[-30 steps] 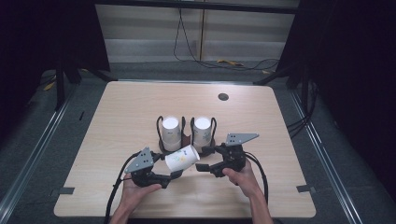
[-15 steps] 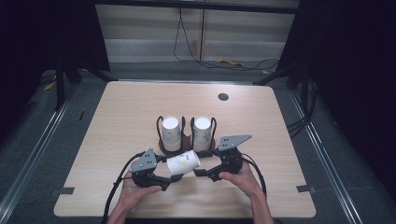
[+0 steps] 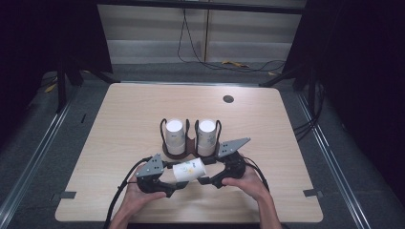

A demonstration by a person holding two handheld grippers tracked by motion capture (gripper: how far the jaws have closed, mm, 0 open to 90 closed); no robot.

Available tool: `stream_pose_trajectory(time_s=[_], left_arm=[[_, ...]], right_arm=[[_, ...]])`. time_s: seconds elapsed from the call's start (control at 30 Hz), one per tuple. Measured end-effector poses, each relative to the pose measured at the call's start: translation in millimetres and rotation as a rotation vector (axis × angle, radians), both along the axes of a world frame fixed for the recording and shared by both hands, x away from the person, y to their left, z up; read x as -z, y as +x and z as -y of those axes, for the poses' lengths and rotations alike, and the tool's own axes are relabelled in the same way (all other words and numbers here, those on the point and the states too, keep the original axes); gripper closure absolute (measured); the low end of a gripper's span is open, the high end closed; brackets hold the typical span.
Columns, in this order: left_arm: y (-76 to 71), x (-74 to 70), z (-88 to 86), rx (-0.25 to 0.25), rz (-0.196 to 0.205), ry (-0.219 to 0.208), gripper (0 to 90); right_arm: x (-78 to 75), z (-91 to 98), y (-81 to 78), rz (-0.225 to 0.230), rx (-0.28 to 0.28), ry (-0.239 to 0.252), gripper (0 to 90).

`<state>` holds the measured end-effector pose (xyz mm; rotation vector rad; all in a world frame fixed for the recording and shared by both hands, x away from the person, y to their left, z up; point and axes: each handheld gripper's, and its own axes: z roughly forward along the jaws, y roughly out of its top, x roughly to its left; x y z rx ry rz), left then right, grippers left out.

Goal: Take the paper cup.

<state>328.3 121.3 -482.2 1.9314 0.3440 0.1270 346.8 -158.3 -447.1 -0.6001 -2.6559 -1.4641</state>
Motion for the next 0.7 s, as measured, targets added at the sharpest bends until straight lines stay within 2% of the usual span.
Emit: stream_pose_trajectory(time_s=[0.23,0.27,0.33,0.53,0.7], left_arm=[[-1.6,1.7,4.0,0.020,0.007,0.045,28.8],[-2.1,2.1,4.9,0.021,0.015,0.067,28.9],[-2.2,2.7,5.3,0.037,0.002,0.055,28.9],[-1.9,2.6,5.3,0.031,0.007,0.082,29.1],[-1.3,3.7,6.4,0.055,-0.007,0.090,29.1]], right_arm=[[1.7,-2.4,1.5,-0.011,-0.026,-0.030,24.2],[1.7,-4.2,1.3,-0.018,-0.037,-0.045,24.1],[1.5,-5.9,2.0,-0.018,-0.050,-0.057,24.5],[1.9,-8.9,4.3,-0.028,-0.063,-0.066,24.5],[3.2,-10.5,5.3,-0.028,-0.078,-0.072,25.2]])
